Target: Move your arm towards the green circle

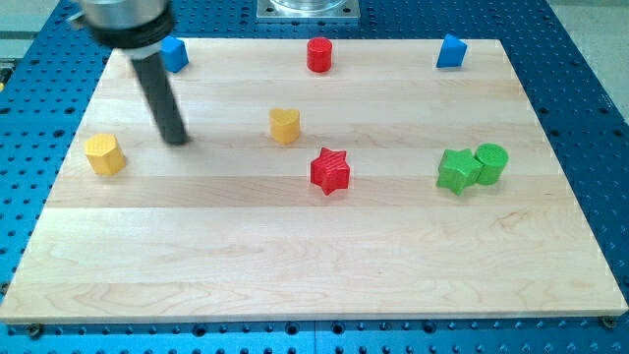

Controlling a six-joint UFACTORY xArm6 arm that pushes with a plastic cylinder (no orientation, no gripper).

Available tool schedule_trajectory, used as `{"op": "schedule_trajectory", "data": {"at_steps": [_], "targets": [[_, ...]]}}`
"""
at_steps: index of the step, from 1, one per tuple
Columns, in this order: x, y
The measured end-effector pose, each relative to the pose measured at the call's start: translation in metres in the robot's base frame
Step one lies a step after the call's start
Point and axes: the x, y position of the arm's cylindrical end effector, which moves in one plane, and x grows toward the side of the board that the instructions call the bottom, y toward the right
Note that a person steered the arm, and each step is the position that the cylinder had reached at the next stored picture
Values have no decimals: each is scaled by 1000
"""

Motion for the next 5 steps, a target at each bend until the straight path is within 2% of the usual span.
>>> {"op": "schedule_trajectory", "data": {"at_steps": [1,2,3,4,5], "targets": [[-25,77],[-28,194],[-15,310],[19,421],[62,414]]}}
